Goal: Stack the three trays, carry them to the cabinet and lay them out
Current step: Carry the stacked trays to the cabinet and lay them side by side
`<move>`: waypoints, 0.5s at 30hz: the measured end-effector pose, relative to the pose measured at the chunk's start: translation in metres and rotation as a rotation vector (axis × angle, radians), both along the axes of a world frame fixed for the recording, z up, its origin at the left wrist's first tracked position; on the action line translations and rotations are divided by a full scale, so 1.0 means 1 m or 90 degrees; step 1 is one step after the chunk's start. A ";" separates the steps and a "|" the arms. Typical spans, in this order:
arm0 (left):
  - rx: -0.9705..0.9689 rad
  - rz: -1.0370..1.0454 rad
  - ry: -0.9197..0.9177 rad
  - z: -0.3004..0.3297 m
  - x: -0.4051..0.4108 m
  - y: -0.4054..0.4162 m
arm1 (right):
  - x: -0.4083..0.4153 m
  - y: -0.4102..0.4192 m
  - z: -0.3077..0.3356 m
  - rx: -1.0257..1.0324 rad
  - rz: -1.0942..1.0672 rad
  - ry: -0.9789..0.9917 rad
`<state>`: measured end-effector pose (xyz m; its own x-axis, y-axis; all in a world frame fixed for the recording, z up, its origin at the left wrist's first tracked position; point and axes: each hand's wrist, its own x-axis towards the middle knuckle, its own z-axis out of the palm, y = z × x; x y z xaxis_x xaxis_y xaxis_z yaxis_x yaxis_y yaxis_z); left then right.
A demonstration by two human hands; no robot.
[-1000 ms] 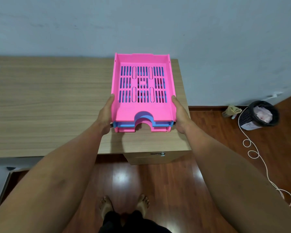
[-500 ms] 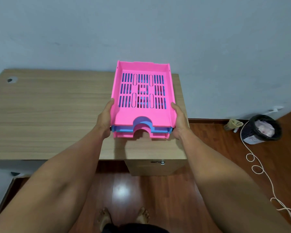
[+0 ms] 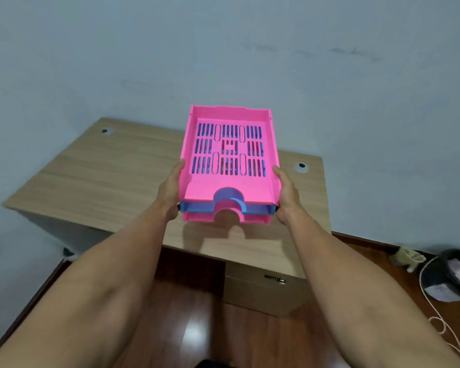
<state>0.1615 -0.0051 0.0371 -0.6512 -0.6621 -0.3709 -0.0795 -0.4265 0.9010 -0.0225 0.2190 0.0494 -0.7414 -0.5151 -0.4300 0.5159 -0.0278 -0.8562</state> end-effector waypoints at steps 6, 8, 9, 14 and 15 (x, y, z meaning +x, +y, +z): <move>-0.006 0.094 0.005 -0.009 0.103 -0.047 | 0.068 -0.057 0.017 -0.026 0.068 0.021; -0.002 0.126 0.014 -0.015 0.147 -0.060 | 0.097 -0.078 0.013 -0.027 0.118 0.018; 0.003 0.145 0.019 0.001 0.170 -0.049 | 0.114 -0.088 0.014 -0.033 0.140 0.016; -0.001 0.281 0.043 0.024 0.297 -0.042 | 0.223 -0.123 0.033 -0.055 0.234 0.042; -0.003 0.303 0.042 0.024 0.325 -0.040 | 0.247 -0.128 0.036 -0.054 0.247 0.045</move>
<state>0.4868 -0.0450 0.0613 -0.2968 -0.8938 -0.3361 0.1807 -0.3982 0.8993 0.2240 0.0915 0.0859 -0.5106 -0.7945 -0.3289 0.4422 0.0854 -0.8928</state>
